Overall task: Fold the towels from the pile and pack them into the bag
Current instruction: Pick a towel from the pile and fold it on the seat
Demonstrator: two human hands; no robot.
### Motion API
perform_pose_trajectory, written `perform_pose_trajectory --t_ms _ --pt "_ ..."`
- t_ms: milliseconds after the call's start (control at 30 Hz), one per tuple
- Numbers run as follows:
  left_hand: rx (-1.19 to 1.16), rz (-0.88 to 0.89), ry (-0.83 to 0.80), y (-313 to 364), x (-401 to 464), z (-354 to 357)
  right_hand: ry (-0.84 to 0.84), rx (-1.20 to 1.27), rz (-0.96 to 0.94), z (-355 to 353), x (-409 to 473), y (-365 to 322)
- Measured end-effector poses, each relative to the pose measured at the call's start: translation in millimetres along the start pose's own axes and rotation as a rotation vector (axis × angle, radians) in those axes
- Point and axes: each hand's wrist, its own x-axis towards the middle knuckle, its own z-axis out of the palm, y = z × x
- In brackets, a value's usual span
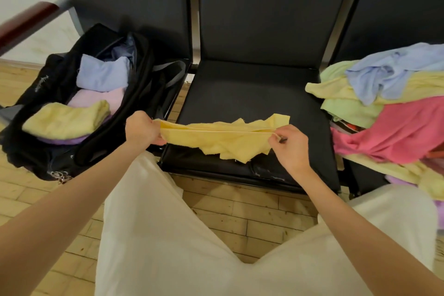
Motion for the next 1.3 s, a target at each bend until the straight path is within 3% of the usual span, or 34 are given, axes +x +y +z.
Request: perform_pose_trajectory --t_ms 100,200,267,433,567,800,933,1100,1300 --pt "0.472 0.222 -0.047 5 -11 2 -0.064 -0.051 -0.02 -7 -3 6" --pt "0.627 0.406 -0.086 14 -22 5 -0.044 -0.084 -0.035 -11 -8 5" --pt "0.418 0.361 -0.067 22 -24 3 0.028 -0.054 -0.012 -17 -8 3" --pt "-0.432 0.165 0.114 69 -28 -28 0.153 -0.005 0.032 -44 9 -7" --pt "-0.731 0.171 0.236 122 -33 -60 0.226 -0.008 -0.023 -71 30 -32" --pt "-0.812 0.417 0.439 187 -50 -108 0.41 0.102 0.021 -116 60 -67" --pt "-0.824 0.482 0.566 205 -56 -132 0.568 0.171 -0.105 -141 61 -95" --pt "-0.715 0.373 0.498 192 -47 -134 0.474 0.146 -0.145 -142 63 -94" --pt "-0.668 0.217 0.231 175 -28 -120 0.354 -0.177 -0.142 -127 82 -76"
